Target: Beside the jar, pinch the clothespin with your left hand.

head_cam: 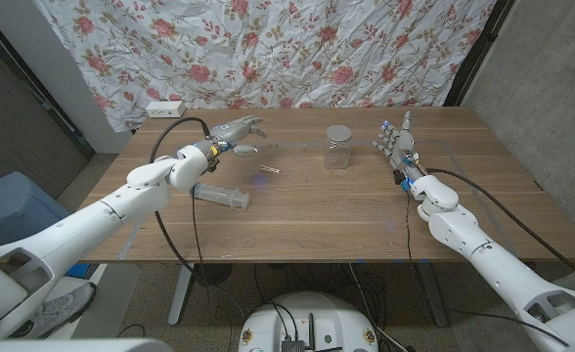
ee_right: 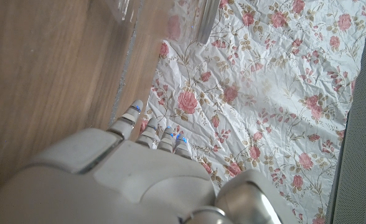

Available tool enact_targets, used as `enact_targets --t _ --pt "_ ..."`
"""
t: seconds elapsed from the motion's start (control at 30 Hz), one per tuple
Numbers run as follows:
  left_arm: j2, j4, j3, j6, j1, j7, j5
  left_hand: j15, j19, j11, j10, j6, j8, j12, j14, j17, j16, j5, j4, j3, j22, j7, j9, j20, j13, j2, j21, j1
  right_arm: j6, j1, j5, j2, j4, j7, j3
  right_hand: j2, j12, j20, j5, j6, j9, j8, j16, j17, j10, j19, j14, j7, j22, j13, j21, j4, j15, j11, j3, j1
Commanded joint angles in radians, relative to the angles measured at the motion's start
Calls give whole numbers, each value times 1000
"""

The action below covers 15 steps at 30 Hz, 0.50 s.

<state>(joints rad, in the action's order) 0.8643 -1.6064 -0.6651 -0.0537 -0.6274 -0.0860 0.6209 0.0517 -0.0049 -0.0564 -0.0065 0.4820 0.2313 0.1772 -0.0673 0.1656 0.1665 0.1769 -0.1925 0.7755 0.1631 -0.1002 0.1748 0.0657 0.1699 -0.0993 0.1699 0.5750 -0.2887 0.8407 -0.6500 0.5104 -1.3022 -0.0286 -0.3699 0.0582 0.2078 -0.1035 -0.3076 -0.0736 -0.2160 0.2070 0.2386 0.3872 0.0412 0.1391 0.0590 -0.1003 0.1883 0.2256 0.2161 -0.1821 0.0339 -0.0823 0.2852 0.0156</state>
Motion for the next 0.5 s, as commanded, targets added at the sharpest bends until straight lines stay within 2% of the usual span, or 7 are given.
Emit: enact_targets --t 0.03,0.13,0.27,0.5 --pt "8 -7 -53 -37 69 87 108 17 -47 27 -53 -31 -20 -3 -55 4 0 -3 4 -8 3 7 5 16 5 -12 1 43 0 0 0 0 0 0 0 71 7 -1 -5 -3 -2 6 6 3 -1 6 9 -7 5 2 4 0 34 -5 5 1" --pt "8 -21 -53 -19 66 99 132 29 -85 55 -92 -29 -21 -4 -98 4 -2 -3 6 -13 4 10 5 26 5 -19 0 64 0 0 0 0 0 0 0 71 7 -1 -5 -2 -2 6 6 3 -1 6 9 -8 5 2 4 0 36 -8 5 1" --pt "9 -30 -55 -6 70 125 156 38 -127 67 -122 -22 -19 -4 -130 5 0 -3 7 -17 5 14 5 40 5 -21 -3 82 0 0 0 0 0 0 0 71 7 -1 -5 -2 -2 6 6 3 -1 6 9 -8 5 2 4 0 35 -8 5 1" --pt "-4 -28 -68 18 90 190 188 48 -168 82 -153 -12 -18 -2 -166 5 0 -1 10 -22 5 18 6 55 5 -19 -2 99 0 0 0 0 -1 0 0 70 8 -2 -5 -4 -2 5 6 3 -2 6 10 -8 5 2 4 0 36 -7 5 1"
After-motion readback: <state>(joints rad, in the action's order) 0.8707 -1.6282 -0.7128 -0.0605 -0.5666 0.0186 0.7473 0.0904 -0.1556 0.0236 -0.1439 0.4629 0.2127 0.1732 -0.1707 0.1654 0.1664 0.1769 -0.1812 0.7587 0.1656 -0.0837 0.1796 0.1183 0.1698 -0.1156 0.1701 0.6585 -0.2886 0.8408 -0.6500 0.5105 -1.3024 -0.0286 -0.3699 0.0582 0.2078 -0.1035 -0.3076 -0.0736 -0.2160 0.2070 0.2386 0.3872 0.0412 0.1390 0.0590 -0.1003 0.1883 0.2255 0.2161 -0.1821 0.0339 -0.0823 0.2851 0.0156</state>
